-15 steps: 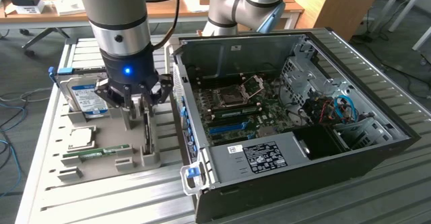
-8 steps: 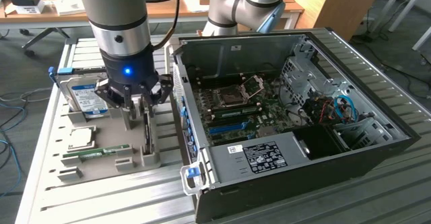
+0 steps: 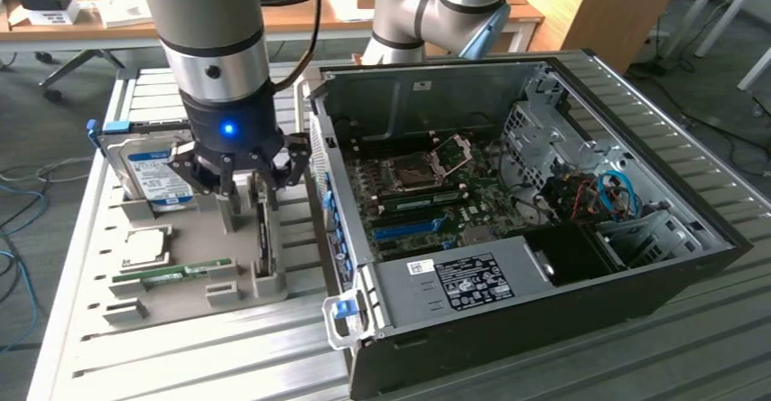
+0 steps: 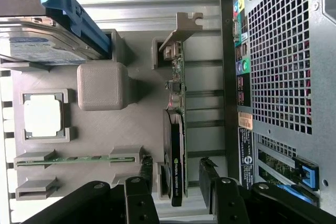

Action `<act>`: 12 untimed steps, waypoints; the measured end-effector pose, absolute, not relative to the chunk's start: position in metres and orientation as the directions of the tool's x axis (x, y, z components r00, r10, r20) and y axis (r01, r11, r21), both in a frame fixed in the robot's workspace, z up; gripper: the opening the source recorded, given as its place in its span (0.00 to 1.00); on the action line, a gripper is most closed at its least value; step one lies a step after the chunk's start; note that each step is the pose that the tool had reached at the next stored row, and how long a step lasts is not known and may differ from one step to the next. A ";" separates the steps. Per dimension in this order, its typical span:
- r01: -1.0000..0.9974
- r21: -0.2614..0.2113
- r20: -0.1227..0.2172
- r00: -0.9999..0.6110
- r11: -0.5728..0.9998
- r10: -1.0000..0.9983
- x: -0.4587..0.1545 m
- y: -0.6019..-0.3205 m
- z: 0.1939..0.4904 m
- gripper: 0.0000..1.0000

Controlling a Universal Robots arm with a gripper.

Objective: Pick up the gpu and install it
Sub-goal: 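Pick up the gpu and move the gpu toward the slot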

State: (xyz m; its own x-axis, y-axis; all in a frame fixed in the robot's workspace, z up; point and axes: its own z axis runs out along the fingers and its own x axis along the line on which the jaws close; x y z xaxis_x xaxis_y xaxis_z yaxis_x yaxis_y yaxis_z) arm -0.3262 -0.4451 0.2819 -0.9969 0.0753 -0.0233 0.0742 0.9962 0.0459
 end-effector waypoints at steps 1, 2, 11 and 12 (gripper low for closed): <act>0.074 0.046 -0.023 -0.997 0.996 0.075 -0.326 -0.445 0.280 0.49; 0.074 0.046 -0.023 -0.997 0.996 0.075 -0.326 -0.445 0.278 0.49; 0.074 0.046 -0.023 -0.997 0.996 0.075 -0.322 -0.445 0.274 0.49; 0.074 0.046 -0.023 -0.997 0.996 0.075 -0.321 -0.445 0.274 0.49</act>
State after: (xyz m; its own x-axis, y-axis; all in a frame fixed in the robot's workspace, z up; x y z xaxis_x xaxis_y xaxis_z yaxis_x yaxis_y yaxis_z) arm -0.3206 -0.4451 0.2743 -0.9969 0.0753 -0.0229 0.0742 0.9962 0.0458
